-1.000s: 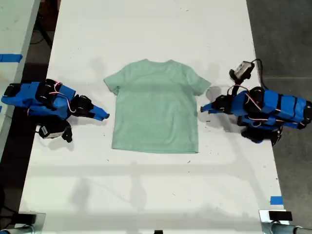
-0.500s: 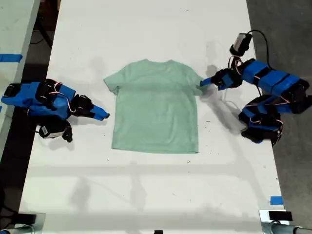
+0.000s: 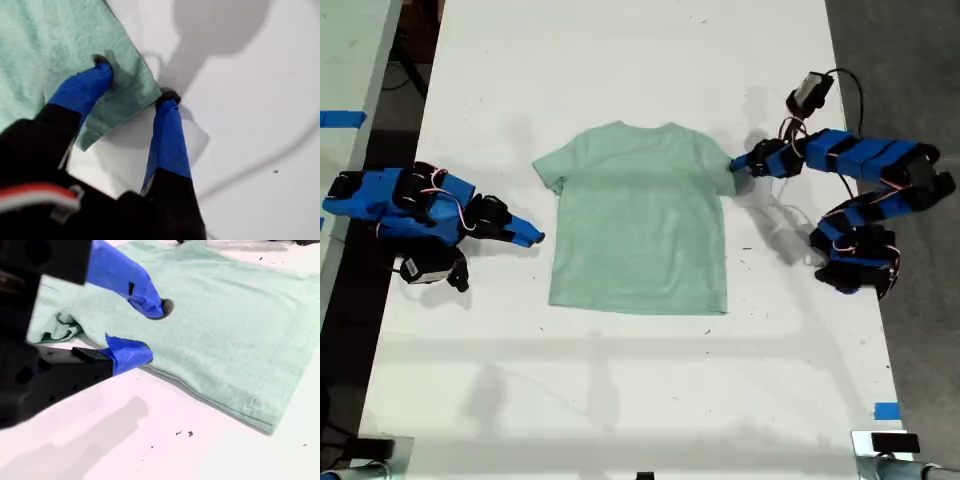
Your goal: Fold t shirt
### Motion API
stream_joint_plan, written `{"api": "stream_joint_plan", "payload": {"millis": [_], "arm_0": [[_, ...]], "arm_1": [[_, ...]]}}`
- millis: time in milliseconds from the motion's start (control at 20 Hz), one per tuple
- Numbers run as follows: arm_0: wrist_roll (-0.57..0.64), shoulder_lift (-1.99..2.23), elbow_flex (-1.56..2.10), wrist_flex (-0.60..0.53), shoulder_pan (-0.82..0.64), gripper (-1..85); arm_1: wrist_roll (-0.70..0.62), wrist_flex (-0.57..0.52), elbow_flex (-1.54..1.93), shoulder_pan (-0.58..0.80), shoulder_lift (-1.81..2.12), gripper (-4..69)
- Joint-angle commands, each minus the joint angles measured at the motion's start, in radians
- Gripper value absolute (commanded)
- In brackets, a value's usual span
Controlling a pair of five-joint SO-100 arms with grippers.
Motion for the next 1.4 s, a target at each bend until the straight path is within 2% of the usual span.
{"api": "stream_joint_plan", "payload": {"millis": [0, 300, 550, 650, 850, 1050, 1300, 1350], "arm_0": [[0.005, 0.009, 0.008, -0.005, -0.006, 11.1], [0.005, 0.009, 0.008, -0.005, -0.006, 11.1], [0.005, 0.009, 0.008, -0.005, -0.006, 11.1], [0.005, 0.009, 0.008, -0.005, -0.006, 11.1], [0.005, 0.009, 0.008, -0.005, -0.006, 11.1], [0.005, 0.009, 0.008, -0.005, -0.006, 11.1], [0.005, 0.009, 0.008, -0.005, -0.006, 11.1], [0.005, 0.009, 0.008, -0.005, -0.006, 11.1]], "arm_1": [[0.023, -0.009, -0.029, 0.011, -0.025, 1.1], [0.025, 0.028, -0.060, -0.028, 0.005, 1.2], [0.044, 0.272, -0.337, -0.172, 0.172, 1.2], [0.064, 0.308, -0.442, -0.241, 0.195, 1.2], [0.107, 0.224, -0.574, -0.397, 0.109, 1.2], [0.123, 0.147, -0.761, -0.502, -0.173, 1.1], [0.135, 0.160, -1.078, -0.600, -0.595, 1.5], [0.141, 0.167, -1.111, -0.612, -0.650, 4.1]]}}
